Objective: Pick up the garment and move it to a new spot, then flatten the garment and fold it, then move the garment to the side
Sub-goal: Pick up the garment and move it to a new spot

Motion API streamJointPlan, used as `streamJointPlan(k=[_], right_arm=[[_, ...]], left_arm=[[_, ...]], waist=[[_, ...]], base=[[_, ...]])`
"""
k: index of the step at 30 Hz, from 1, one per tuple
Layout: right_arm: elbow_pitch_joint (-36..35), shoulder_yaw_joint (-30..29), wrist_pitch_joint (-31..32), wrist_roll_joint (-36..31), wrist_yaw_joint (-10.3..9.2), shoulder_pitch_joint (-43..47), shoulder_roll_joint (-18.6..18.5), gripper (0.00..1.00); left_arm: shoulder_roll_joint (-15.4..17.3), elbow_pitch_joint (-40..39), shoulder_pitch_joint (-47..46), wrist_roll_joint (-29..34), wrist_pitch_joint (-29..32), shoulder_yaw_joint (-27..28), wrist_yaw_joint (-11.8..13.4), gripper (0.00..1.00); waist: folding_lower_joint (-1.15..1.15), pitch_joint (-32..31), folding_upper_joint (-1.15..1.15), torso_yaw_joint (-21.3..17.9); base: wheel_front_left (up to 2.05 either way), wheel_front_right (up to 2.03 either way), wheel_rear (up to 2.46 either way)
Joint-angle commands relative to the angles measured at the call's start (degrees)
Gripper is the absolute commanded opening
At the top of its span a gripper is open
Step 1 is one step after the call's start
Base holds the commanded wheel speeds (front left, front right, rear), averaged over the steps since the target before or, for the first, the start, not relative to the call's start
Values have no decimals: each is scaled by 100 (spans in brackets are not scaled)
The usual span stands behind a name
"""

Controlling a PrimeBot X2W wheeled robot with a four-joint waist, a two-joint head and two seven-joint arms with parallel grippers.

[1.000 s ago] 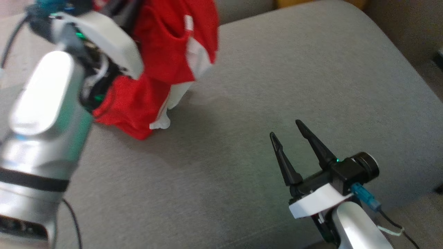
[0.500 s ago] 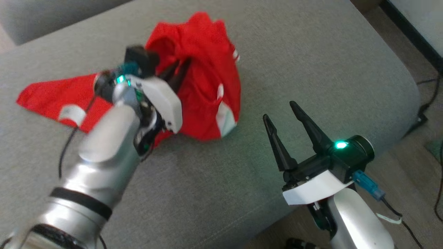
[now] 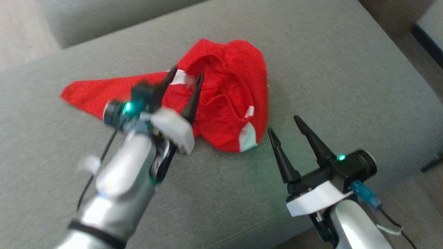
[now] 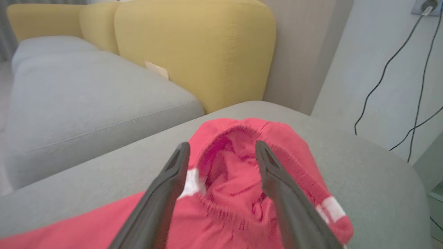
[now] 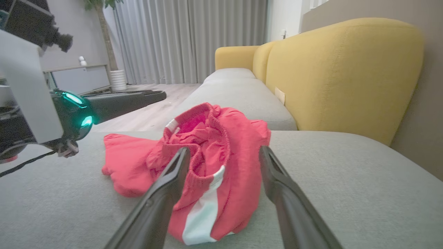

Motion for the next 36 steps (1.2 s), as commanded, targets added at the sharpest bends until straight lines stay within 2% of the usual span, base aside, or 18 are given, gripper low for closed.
streamJointPlan(k=[1,5,9,13,21,27,28,29,30,36], right_arm=[[-155,78,-61,-39,-4,-13,54,100],[-129,47,-61,-93,-4,118,44,100],[-157,88,-61,-115,-4,123,-16,100],[-214,104,-61,-110,-4,28,-49,100],[-288,28,-61,-123,-4,-139,-84,100],[-347,2,-61,-106,-4,-228,-69,100],[-349,3,-61,-104,-4,-235,-65,100],[-349,3,-61,-104,-4,-235,-65,100],[-351,-2,-61,-103,-4,-240,-60,100],[-298,-39,-61,-111,-4,-150,-35,100]], left_arm=[[189,-243,74,62,-67,244,65,100],[327,-738,972,172,-68,511,232,100],[374,-610,1439,172,-69,560,223,100],[321,-239,1175,214,-48,507,151,100],[139,830,246,280,171,359,-106,100],[81,1712,-200,356,589,158,-285,100],[81,1818,-253,378,607,126,-303,61],[81,1818,-253,378,607,126,-303,61],[78,1892,-303,394,564,110,-308,0],[40,2033,-392,398,113,101,-366,0]], waist=[[0,-338,0,365],[0,-513,0,703],[0,-410,0,923],[0,-148,0,896],[0,337,0,601],[0,564,0,438],[0,581,0,424],[0,581,0,424],[0,593,0,419],[0,387,0,536]], base=[[0,0,0],[0,0,0],[0,0,0],[0,0,0],[0,0,0],[0,0,0],[0,0,0],[0,0,0],[0,0,0],[0,0,0]])
